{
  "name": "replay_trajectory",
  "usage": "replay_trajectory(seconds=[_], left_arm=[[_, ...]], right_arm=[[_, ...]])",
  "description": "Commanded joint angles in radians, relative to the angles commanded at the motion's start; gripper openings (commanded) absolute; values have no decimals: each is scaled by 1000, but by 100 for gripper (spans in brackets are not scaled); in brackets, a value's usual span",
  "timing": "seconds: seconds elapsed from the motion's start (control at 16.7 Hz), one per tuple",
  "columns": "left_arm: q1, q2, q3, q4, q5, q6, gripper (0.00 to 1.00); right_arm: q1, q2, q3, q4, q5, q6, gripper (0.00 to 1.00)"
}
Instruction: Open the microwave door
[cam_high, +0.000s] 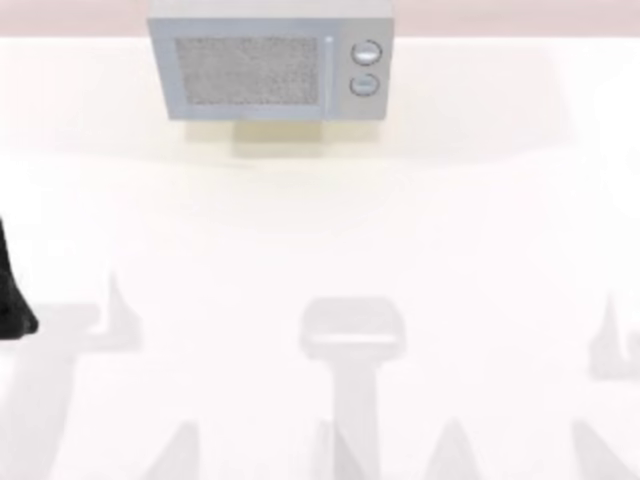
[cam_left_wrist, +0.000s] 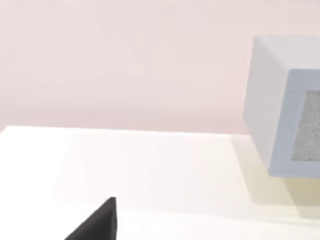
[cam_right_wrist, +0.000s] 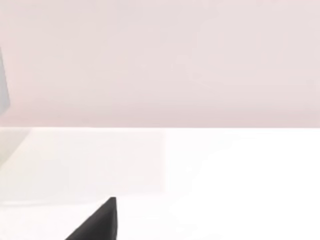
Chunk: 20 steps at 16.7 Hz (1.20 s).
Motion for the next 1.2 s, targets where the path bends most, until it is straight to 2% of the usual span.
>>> replay_trajectory(seconds=[0.78, 1.02, 1.2], left_arm=[[-463, 1277, 921, 5, -415, -250, 100], [-571, 1566, 1120, -8, -512, -300, 100], [-619, 1685, 1204, -20, -555, -319, 100]], right_arm=[[0, 0, 0, 0, 0, 0, 100], [0, 0, 0, 0, 0, 0, 100], [0, 0, 0, 0, 0, 0, 100]])
